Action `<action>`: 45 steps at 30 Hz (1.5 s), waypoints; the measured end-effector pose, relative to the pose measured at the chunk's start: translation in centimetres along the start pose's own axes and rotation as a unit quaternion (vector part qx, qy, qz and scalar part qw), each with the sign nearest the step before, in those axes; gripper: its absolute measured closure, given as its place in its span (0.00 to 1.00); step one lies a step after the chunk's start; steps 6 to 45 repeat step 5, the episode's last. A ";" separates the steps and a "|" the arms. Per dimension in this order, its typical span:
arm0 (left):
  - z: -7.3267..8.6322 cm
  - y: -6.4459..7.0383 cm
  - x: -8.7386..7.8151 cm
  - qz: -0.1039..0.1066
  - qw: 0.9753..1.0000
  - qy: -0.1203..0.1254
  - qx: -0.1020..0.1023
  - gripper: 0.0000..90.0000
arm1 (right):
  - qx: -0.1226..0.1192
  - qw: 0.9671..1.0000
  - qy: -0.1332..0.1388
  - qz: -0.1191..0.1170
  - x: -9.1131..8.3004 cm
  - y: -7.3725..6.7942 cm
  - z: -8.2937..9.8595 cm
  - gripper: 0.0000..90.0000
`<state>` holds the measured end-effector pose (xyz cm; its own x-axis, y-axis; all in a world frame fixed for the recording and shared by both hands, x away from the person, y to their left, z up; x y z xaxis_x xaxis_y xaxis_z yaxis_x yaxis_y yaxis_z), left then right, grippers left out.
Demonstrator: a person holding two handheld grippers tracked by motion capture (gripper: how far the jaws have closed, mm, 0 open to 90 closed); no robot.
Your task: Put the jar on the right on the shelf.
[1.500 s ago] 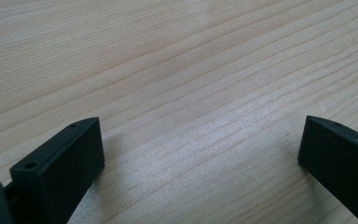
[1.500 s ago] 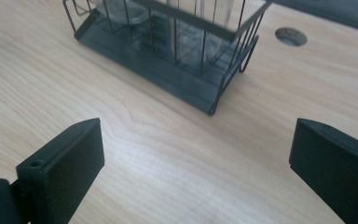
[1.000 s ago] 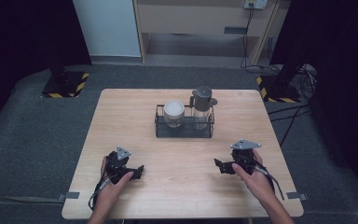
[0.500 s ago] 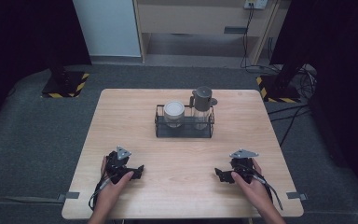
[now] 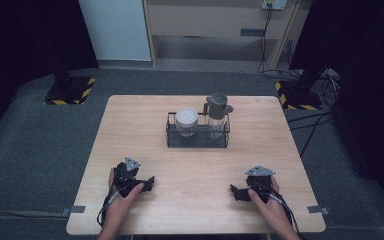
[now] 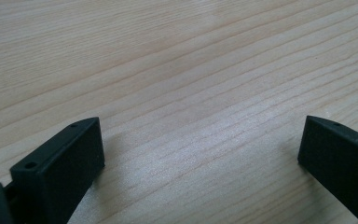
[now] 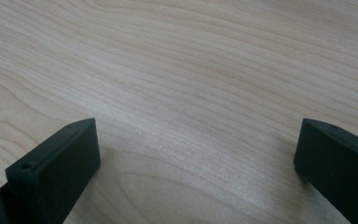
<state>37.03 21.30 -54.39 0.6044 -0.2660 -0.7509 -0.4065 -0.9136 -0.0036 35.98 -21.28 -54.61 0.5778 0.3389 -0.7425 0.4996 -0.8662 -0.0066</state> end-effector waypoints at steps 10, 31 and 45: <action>0.0 0.0 0.0 -0.001 1.000 -0.001 -0.001 0.00 | -0.001 1.000 0.000 0.000 0.0 0.0 0.0 0.00; 0.0 0.0 0.0 -0.001 1.000 -0.001 -0.001 0.00 | -0.001 1.000 0.000 0.000 0.0 0.0 0.0 0.00; 0.0 0.0 0.0 -0.001 1.000 -0.001 -0.001 0.00 | -0.001 1.000 0.000 0.000 0.0 0.0 0.0 0.00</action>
Point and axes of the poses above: each handheld gripper's, and its own axes: x roughly forward along the jaws, z roughly out of its underside, y roughly to its right, the point moved 1 cm from there along x, roughly forward along the jaws, and after that the axes turned 3 degrees about -y, right-handed, at the moved point
